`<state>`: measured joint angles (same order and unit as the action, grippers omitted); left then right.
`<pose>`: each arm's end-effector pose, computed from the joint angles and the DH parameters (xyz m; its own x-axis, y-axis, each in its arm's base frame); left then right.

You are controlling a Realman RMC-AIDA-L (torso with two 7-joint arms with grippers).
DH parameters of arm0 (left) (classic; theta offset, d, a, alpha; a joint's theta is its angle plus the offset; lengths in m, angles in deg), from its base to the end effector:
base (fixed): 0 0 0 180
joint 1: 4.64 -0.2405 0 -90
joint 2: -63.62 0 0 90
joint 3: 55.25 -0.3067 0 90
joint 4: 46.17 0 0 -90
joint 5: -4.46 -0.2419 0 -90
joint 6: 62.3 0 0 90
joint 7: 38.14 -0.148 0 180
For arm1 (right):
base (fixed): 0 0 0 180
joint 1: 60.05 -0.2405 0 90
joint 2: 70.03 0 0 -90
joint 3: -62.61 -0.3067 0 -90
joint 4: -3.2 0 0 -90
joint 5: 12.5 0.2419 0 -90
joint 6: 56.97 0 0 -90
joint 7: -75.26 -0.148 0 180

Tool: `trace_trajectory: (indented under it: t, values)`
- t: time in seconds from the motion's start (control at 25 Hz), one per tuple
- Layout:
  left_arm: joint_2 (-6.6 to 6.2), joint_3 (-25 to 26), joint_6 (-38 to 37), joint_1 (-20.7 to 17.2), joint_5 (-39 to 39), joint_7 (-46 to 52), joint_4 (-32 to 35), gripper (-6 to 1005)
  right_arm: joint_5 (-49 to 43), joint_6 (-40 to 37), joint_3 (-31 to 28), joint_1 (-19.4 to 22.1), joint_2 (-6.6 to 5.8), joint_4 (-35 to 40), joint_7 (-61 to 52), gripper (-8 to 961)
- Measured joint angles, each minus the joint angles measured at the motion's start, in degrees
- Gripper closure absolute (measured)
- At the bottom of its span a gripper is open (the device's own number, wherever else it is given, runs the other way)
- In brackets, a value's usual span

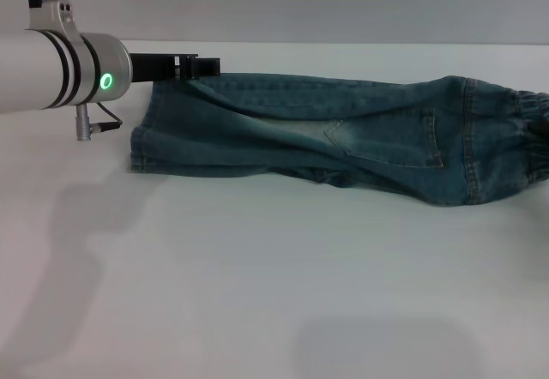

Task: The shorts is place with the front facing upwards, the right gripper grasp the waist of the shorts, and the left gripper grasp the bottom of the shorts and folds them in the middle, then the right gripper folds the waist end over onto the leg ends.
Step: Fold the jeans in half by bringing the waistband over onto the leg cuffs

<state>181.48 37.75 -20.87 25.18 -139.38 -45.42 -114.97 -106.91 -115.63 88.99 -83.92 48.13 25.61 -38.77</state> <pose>-0.2220 0.4765 -0.0340 0.5628 0.6426 0.5200 0.8065 -0.2888 -0.5159 0.4414 0.3735 -0.0056 -0.2571 -0.4565 -0.8518 -0.9657 0.0888 0.2439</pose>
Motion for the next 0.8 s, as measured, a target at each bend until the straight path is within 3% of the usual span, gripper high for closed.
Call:
trace_trajectory:
  t: [0.2, 0.4, 0.8]
  values:
    - [0.07, 0.23, -0.52, -0.35, 3.19, -2.74, 0.24, 197, 2.07, -3.9, -0.16, 1.25, 0.12, 1.52, 0.3, 897]
    - [0.29, -1.57, -3.6, -1.12, 5.82, -5.19, 1.24, 197, 3.91, -11.23, 0.02, 2.24, 0.14, 5.72, -2.5, 898]
    - [0.42, -12.99, -15.05, -2.1, 15.07, -7.81, 5.4, 197, 3.58, -17.91, 2.79, -2.0, 0.15, 15.02, -10.63, 897]
